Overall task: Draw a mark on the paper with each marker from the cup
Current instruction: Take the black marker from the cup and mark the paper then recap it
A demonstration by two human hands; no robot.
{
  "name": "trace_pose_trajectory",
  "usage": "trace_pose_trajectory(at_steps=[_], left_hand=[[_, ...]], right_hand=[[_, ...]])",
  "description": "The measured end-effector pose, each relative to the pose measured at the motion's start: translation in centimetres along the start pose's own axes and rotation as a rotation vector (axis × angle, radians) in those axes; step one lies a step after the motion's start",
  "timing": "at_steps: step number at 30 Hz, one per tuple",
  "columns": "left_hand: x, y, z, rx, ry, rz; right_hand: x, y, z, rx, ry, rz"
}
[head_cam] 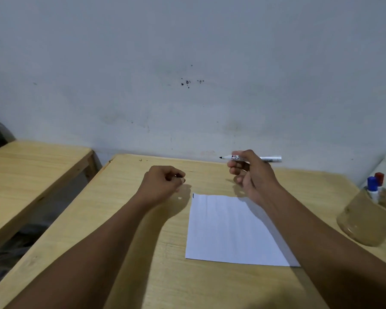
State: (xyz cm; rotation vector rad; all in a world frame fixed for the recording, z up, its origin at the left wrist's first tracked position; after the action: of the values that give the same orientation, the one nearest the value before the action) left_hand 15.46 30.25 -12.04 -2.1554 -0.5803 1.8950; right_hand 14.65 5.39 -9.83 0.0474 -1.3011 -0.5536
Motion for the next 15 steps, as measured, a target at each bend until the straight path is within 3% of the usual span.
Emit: trace_pose_trajectory(at_steps=[6,15], left_hand=[[-6.3,4.3,0.2,0.201,-0.153,0.530],[-11.9,12.4,2.1,0.456,-0.191,0.689]], right_hand=[[2.7,-2.6,2.0,0.063,0.030,-0.016],[6.5,-8.3,3.4,0.014,-0.098,0.000]])
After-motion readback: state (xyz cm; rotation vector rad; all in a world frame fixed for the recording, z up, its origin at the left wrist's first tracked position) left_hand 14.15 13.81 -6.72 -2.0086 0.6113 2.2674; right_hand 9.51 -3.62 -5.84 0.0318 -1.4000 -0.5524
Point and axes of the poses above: each hand's wrist, its own z-axis away from the middle knuckle, its own y-axis out of the palm, x = y × z, the point moved 7 cm from there along -z, towards the middle knuckle, and after that the axes turned 8 degrees about -x, right-handed, at the moved point
